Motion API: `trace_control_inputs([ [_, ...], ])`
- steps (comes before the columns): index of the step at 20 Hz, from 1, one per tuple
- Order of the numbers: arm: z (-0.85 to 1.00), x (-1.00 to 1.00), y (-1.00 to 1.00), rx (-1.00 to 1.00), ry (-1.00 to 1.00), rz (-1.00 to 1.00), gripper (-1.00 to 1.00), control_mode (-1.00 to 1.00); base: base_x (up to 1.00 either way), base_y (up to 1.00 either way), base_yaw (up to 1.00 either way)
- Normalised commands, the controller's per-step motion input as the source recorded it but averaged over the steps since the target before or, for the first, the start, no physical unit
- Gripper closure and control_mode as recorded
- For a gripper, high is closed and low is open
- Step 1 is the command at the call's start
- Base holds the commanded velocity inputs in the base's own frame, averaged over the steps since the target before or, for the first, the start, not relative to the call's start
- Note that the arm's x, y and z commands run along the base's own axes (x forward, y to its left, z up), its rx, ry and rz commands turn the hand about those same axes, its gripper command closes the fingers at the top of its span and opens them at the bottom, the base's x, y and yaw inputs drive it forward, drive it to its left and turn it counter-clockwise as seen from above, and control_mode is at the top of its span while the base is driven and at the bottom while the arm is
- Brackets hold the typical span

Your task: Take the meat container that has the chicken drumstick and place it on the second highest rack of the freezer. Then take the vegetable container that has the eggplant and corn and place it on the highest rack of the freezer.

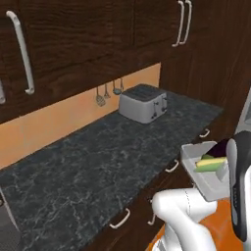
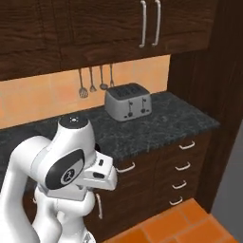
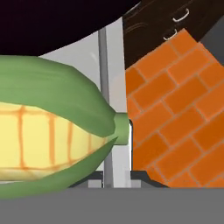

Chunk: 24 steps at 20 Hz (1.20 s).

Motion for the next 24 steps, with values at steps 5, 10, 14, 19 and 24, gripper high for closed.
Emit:
trace_control_inputs([
  [5,0.0,0.0,0.0,0.0,0.0,0.0,1.0,1.0,0.01,0.21,-0.83],
  [10,0.0,0.0,0.0,0.0,0.0,0.0,1.0,1.0,0.26,-0.34,-0.64],
  [14,0.0,0.0,0.0,0.0,0.0,0.0,1.0,1.0,0.41,-0.94,-0.33],
  [19,0.0,0.0,0.0,0.0,0.0,0.0,1.0,1.0,0.61,-0.98,-0.31],
  [24,0.0,0.0,0.0,0.0,0.0,0.0,1.0,1.0,0.63,-1.0,-0.34],
])
